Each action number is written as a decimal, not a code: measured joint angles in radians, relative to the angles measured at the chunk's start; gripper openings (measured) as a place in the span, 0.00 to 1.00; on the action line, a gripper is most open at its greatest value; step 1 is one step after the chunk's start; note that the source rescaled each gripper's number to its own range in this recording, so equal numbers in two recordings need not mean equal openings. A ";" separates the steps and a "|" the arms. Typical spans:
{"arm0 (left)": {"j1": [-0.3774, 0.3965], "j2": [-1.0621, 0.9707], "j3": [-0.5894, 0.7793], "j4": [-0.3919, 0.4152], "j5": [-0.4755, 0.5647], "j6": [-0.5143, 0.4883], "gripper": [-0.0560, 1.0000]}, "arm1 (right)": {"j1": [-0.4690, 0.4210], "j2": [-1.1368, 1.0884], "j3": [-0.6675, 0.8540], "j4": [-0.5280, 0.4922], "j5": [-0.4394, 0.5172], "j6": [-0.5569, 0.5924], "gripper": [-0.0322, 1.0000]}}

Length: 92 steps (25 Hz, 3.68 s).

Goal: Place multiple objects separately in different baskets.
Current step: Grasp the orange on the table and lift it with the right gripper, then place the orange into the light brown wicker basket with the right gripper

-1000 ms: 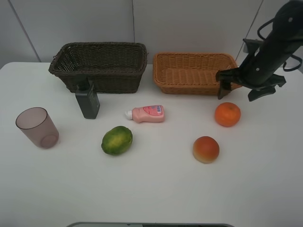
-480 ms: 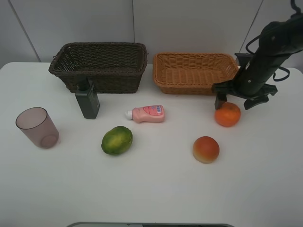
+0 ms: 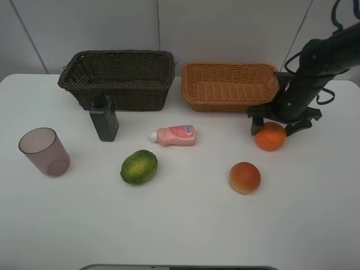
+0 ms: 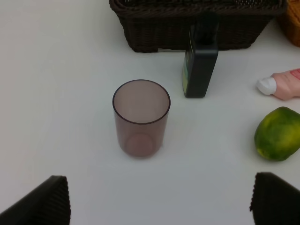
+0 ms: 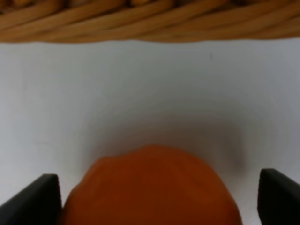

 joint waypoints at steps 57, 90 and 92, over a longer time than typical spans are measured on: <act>0.000 0.000 0.000 0.000 0.000 0.000 0.99 | 0.058 -0.127 -0.268 0.002 0.327 -0.126 0.53; 0.000 0.000 0.000 0.000 0.000 0.000 0.99 | 0.057 0.390 -0.837 -0.041 0.303 -0.157 0.57; 0.000 0.000 0.000 0.000 0.000 0.000 0.99 | 0.057 0.390 -0.837 -0.041 0.303 -0.157 0.79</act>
